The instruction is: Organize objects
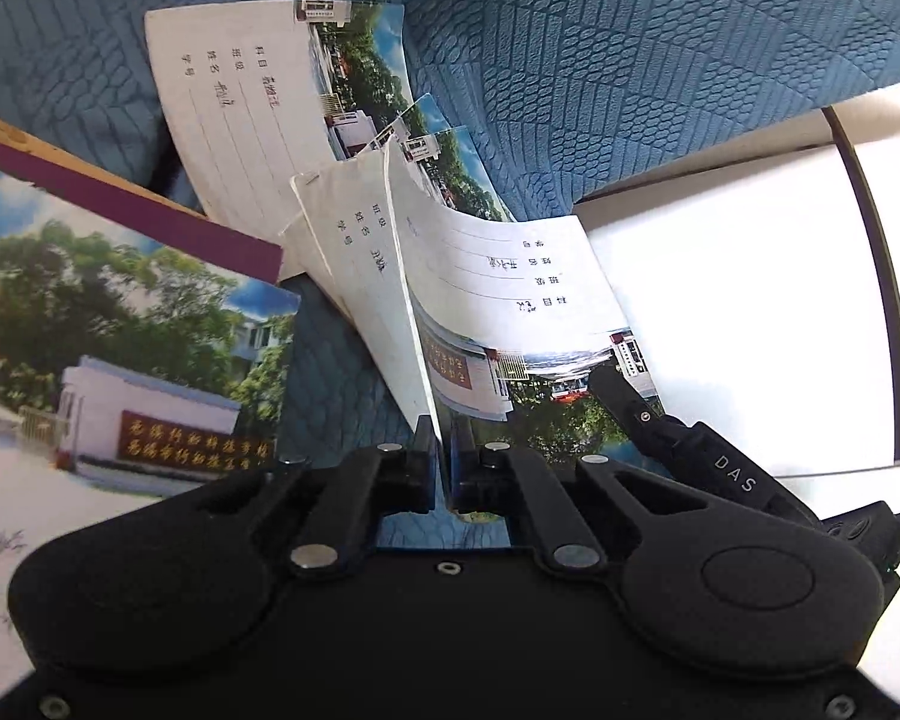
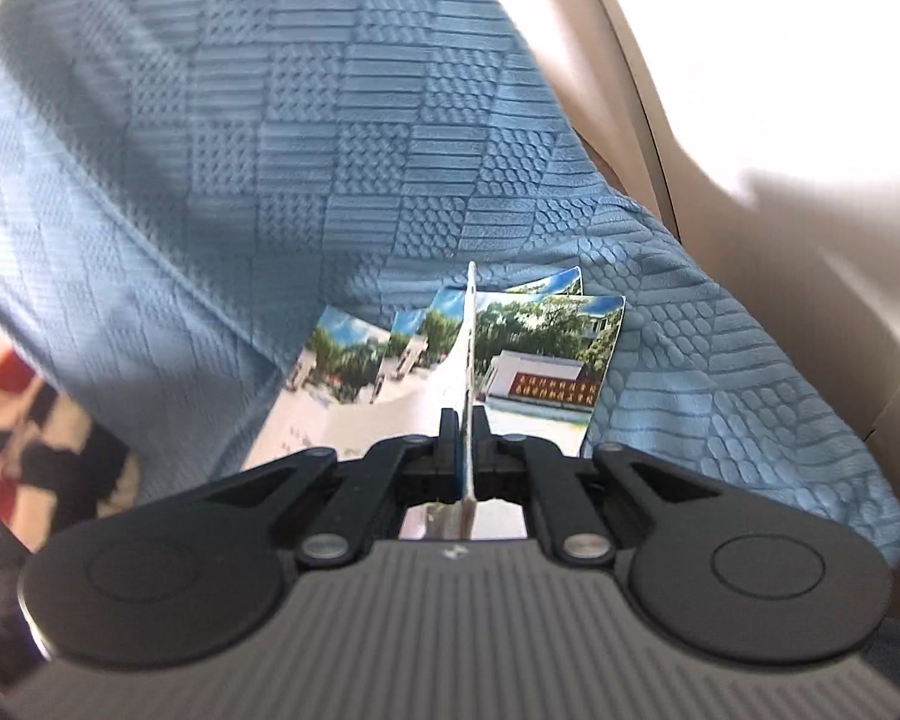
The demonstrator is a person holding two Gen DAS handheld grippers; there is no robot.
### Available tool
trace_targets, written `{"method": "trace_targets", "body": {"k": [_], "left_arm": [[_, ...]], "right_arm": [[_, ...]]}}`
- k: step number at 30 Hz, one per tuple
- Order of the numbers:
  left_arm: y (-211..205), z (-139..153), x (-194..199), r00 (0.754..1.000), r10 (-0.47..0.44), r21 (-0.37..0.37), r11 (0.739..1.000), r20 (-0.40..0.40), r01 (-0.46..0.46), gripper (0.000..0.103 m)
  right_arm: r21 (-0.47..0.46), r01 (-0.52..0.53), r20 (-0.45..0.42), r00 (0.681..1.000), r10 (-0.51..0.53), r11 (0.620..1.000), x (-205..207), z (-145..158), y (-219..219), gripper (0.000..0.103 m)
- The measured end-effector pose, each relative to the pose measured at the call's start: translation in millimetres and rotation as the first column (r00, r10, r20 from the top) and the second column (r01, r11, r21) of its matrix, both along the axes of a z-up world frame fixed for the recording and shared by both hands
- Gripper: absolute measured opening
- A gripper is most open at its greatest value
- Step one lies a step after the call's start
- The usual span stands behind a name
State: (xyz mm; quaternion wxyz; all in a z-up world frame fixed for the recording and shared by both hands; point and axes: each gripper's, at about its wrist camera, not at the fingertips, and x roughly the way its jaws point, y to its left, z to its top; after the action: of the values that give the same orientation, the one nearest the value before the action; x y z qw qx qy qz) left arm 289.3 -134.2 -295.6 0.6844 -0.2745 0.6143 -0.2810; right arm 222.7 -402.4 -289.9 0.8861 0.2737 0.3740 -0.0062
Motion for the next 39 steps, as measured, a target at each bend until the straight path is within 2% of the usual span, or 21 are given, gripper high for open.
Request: {"method": "trace_targets", "body": {"k": [8, 14, 21, 30, 35, 39], "left_arm": [[26.6, 24.2, -18.3, 0.999, -0.013, 0.0, 1.0, 0.034, 0.013, 0.002], [42.1, 65.8, -25.3, 0.995, -0.028, 0.009, 1.0, 0.098, 0.027, 0.002], [65.1, 116.3, -36.1, 0.978, -0.042, 0.047, 0.998, 0.206, 0.033, 0.002], [113.1, 162.3, -47.9, 0.958, -0.012, 0.036, 0.999, 0.288, 0.002, 0.003], [140.9, 166.5, -50.3, 0.958, 0.028, 0.01, 0.999, 0.285, -0.032, 0.003], [158.7, 155.0, -52.1, 0.96, 0.046, 0.022, 0.998, 0.278, -0.054, 0.003]], "right_arm": [[0.044, 0.026, 0.0, 1.0, -0.026, 0.999, -31.4, 19.2, 13.6, 0.005], [0.072, 0.015, 0.026, 1.0, -0.017, 0.997, -53.1, 43.6, 25.7, 0.005], [0.096, -0.038, 0.071, 0.997, 0.032, 0.995, -66.8, 75.5, 49.2, 0.006], [0.152, -0.101, 0.133, 0.988, 0.081, 0.983, -80.1, 111.6, 78.5, 0.006], [0.146, -0.139, 0.145, 0.982, 0.118, 0.979, -82.6, 118.2, 97.9, 0.006], [0.136, -0.176, 0.136, 0.978, 0.158, 0.975, -84.0, 111.2, 115.7, 0.006]]}}
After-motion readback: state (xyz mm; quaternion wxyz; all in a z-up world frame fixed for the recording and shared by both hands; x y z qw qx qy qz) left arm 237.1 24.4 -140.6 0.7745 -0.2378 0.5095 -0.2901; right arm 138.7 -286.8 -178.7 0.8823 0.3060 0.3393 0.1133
